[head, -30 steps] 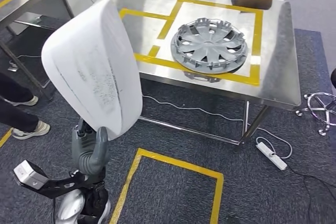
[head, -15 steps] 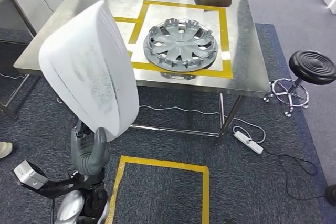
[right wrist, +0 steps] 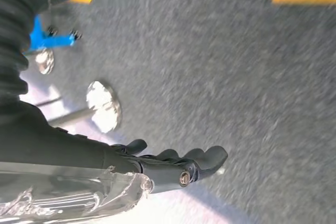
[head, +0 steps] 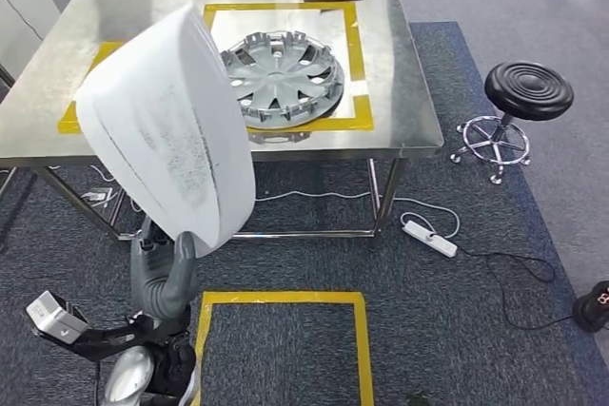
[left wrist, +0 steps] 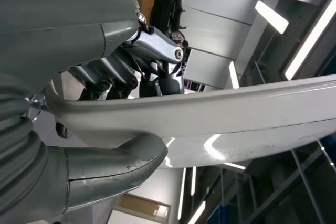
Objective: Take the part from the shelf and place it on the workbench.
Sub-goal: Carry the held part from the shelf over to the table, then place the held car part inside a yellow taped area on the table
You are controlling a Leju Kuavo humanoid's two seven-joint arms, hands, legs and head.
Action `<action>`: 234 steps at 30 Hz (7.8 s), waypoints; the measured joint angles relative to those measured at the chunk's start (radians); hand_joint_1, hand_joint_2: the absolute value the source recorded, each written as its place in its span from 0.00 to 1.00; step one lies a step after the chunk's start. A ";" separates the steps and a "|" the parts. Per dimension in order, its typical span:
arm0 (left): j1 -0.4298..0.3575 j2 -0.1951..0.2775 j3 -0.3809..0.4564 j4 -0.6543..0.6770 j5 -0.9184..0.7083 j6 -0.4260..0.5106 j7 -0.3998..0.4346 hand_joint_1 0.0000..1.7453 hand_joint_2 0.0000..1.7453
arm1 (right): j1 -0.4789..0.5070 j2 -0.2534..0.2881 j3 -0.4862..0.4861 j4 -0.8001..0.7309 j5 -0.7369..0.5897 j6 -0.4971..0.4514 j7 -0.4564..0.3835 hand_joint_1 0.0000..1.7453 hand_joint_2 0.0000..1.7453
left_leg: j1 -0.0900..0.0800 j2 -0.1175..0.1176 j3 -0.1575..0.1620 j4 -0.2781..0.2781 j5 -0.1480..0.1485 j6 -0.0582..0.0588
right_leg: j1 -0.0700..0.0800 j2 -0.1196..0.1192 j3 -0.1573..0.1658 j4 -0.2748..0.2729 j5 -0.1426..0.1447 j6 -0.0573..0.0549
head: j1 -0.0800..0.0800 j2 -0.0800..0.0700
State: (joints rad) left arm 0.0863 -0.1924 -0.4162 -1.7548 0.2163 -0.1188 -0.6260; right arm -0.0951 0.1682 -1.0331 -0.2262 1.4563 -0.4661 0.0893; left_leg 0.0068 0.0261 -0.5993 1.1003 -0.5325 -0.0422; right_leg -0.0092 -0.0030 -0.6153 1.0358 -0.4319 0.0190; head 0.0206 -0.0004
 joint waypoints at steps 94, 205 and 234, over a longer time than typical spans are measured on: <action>-0.023 0.000 -0.016 -0.001 -0.004 -0.207 -0.056 1.00 1.00 | 0.007 -0.017 0.058 0.001 0.021 0.041 0.038 0.00 1.00 | -0.005 -0.028 0.042 -0.001 -0.038 0.008 | -0.004 0.010 -0.024 0.000 0.016 0.003 | -0.002 0.000; -0.809 0.026 0.513 0.858 -1.677 0.814 0.590 1.00 1.00 | -0.088 0.011 0.166 0.001 0.094 0.104 0.127 0.00 1.00 | -0.002 -0.033 -0.022 -0.094 0.113 0.053 | 0.001 0.011 -0.152 0.276 -0.110 0.044 | 0.006 0.000; -0.842 0.313 0.501 1.336 -1.742 0.712 0.855 1.00 1.00 | -0.077 0.010 0.167 0.001 0.064 0.099 0.108 0.00 1.00 | 0.007 -0.036 -0.037 -0.087 0.119 0.040 | 0.002 0.011 -0.136 0.255 -0.125 0.038 | 0.000 0.000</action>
State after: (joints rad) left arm -0.7556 0.1209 0.0844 -0.4185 -1.5256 0.5927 0.2292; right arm -0.1717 0.1785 -0.8659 -0.2255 1.5200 -0.3671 0.1971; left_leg 0.0139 -0.0095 -0.6367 1.0136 -0.4131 -0.0025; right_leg -0.0071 0.0085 -0.7510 1.2906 -0.5566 0.0574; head 0.0205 -0.0002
